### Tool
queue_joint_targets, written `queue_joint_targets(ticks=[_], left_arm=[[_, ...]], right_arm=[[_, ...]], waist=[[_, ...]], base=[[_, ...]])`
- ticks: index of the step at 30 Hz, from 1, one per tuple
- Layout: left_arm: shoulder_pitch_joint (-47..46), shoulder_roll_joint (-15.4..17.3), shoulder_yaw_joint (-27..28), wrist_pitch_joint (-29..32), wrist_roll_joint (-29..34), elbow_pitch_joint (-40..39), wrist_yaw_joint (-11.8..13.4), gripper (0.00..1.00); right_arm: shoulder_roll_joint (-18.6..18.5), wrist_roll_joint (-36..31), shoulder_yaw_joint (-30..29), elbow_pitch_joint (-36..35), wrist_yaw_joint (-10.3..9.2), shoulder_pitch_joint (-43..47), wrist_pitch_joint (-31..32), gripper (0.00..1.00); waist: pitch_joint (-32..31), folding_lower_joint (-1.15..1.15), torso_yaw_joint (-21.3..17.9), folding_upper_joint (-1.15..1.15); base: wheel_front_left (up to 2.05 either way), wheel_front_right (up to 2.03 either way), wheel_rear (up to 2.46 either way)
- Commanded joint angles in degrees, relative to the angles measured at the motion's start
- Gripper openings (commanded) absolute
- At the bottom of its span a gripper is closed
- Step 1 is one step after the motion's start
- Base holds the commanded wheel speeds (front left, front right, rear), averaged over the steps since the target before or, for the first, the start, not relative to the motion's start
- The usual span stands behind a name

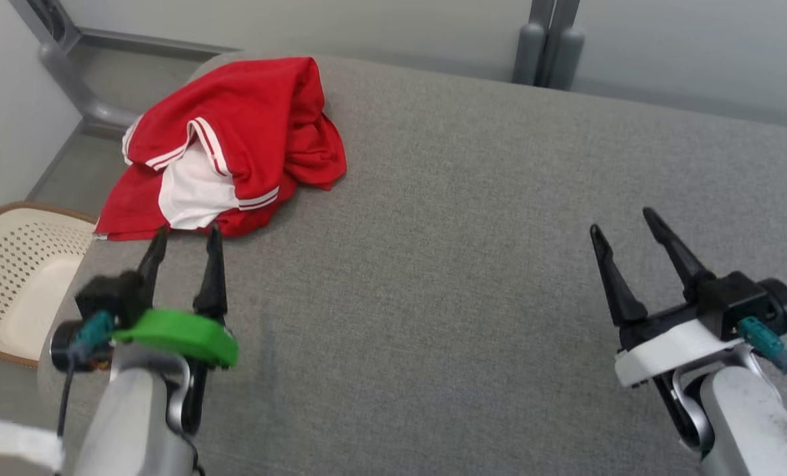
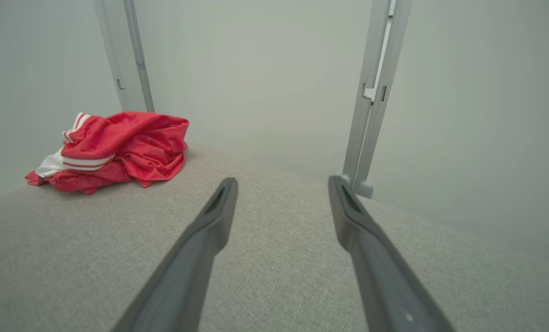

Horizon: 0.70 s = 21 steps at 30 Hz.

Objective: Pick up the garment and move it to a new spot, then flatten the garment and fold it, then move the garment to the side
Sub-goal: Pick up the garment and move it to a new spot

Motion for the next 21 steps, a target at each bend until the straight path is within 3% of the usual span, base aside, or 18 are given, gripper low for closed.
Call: queue_joint_targets(ticks=[1, 9, 14, 15, 17, 21], left_arm=[[-5.31, 0.29, -0.11, 2.32, -2.40, 2.57, 0.05, 1.00], [-24.07, 5.31, -0.43, 16.29, -9.87, 17.07, 0.06, 1.00], [-29.48, 7.41, 1.60, 19.54, -12.14, 24.11, 0.78, 1.00], [-30.07, 8.07, 1.74, 19.91, -12.13, 25.46, 1.09, 0.80], [-30.68, 9.25, 1.45, 19.90, -11.40, 27.37, 1.48, 0.00], [-30.43, 10.94, 0.68, 19.76, -10.95, 28.37, 1.03, 0.00]], right_arm=[[-0.84, 0.46, 0.13, -0.92, 0.00, -1.75, -0.20, 1.00], [-2.64, 1.02, 1.93, -2.56, 0.00, -6.34, -0.20, 1.00], [-2.47, 1.37, 2.35, -2.34, 0.00, -6.63, -0.20, 1.00], [-2.32, 1.40, 2.45, -2.07, 0.00, -6.39, -0.20, 1.00], [-1.89, 1.37, 2.59, -1.68, 0.00, -5.79, -0.20, 1.00], [-1.14, 1.16, 2.05, -0.93, 0.00, -3.72, -0.20, 1.00]], waist=[[10.58, 0.00, -5.78, 0.00], [19.24, 0.00, -10.51, 0.00], [19.65, 0.00, -11.61, 0.00], [19.21, 0.00, -11.75, 0.00], [17.92, 0.00, -11.96, 0.00], [14.14, 0.00, -11.60, 0.00]], base=[[0.00, 0.00, 0.00], [0.00, 0.00, 0.00], [0.00, 0.00, 0.00], [0.00, 0.00, 0.00], [0.00, 0.00, 0.00], [0.00, 0.00, 0.00]])
